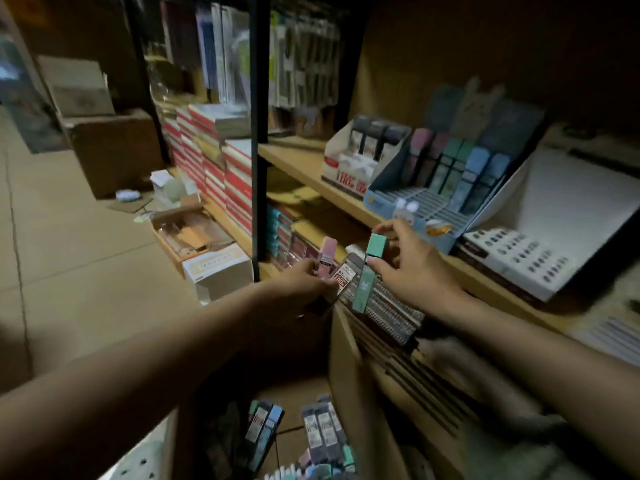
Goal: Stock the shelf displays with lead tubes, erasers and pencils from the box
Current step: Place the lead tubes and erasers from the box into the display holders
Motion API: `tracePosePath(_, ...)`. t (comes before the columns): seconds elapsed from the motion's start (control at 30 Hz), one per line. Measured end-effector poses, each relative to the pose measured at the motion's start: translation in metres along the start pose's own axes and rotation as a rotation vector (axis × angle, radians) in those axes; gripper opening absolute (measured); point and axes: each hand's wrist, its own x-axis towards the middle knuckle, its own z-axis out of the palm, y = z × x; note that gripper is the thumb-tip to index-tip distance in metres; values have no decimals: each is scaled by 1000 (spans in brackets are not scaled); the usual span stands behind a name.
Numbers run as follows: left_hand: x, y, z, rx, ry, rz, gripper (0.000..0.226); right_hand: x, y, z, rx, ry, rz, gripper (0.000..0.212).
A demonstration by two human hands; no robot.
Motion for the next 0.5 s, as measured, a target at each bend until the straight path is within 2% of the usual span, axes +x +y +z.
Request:
tracePosePath(0.2, -24, 67, 24, -153, -144, 162, 29, 3, -20, -72, -102, 126, -21, 32)
tracePosePath(0.5, -17, 119, 37, -287, -138, 288, 24, 44, -37, -153, -282, 355, -95, 28)
